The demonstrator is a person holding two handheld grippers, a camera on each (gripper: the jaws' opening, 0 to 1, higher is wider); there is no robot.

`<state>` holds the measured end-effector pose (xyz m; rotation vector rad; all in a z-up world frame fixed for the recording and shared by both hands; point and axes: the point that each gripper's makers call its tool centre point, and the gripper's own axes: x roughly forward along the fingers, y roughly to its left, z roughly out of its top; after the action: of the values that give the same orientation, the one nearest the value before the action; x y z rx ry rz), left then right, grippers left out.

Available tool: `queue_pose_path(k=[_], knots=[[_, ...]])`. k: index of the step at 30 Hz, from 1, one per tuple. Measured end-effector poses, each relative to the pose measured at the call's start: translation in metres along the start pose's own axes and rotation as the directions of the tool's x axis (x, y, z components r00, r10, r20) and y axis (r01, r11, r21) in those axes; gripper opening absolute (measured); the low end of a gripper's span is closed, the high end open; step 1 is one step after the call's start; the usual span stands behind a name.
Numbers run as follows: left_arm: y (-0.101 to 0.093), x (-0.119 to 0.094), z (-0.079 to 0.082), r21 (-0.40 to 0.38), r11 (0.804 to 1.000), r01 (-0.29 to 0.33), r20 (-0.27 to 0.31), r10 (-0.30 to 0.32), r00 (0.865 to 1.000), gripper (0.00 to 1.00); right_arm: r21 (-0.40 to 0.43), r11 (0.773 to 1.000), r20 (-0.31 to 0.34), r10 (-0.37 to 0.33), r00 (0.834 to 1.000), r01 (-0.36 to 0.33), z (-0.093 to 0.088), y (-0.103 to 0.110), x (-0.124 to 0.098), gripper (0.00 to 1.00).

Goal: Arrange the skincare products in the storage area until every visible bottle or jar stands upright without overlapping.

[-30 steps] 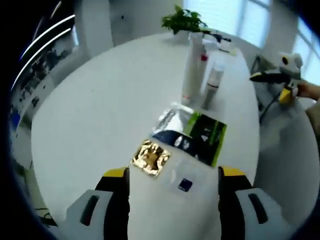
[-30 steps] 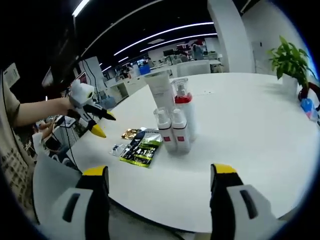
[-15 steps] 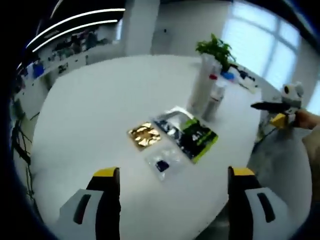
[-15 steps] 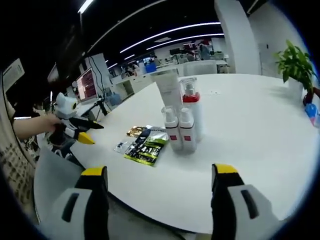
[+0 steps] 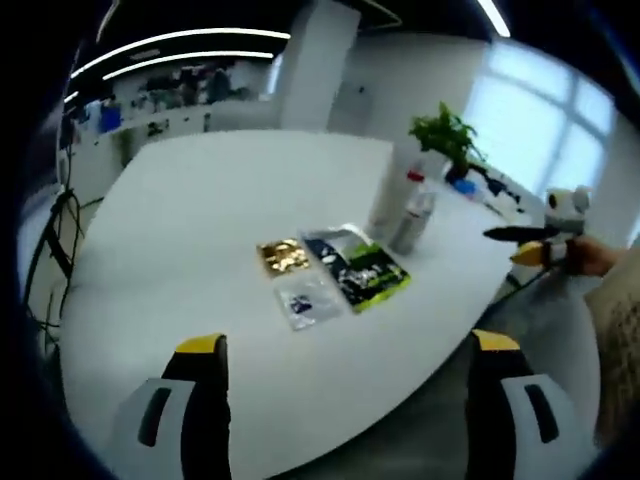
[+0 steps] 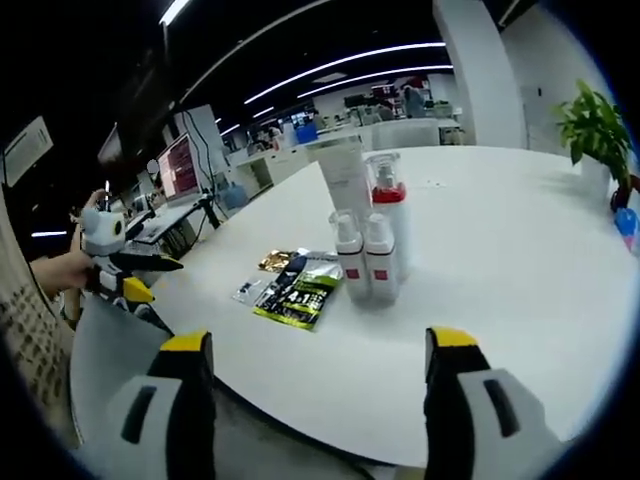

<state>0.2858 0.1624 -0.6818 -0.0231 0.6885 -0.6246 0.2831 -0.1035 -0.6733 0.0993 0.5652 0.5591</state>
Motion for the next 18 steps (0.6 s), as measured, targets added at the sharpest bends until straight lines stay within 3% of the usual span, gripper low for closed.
queue_pose_path(k=[6, 11, 14, 18], knots=[[0.006, 0.004, -0.001, 0.011, 1.0, -0.013, 0.007, 0.013, 1.0, 0.97, 0.002, 1.0, 0.002, 0.001, 1.0, -0.001, 0.0, 0.0, 0.0, 0.88], [0.012, 0.008, -0.011, 0.031, 0.999, -0.036, -0.026, 0.037, 0.999, 0.97, 0.005, 1.0, 0.002, 0.001, 1.0, -0.001, 0.0, 0.0, 0.0, 0.88], [0.009, 0.006, -0.008, 0.008, 1.0, -0.03, -0.008, 0.03, 1.0, 0.97, 0.008, 1.0, 0.005, -0.004, 1.0, 0.004, 0.0, -0.001, 0.0, 0.88], [0.006, 0.006, -0.01, 0.02, 0.999, -0.027, -0.026, 0.028, 0.999, 0.97, 0.008, 1.0, 0.004, -0.003, 1.0, 0.003, 0.0, -0.001, 0.0, 0.88]])
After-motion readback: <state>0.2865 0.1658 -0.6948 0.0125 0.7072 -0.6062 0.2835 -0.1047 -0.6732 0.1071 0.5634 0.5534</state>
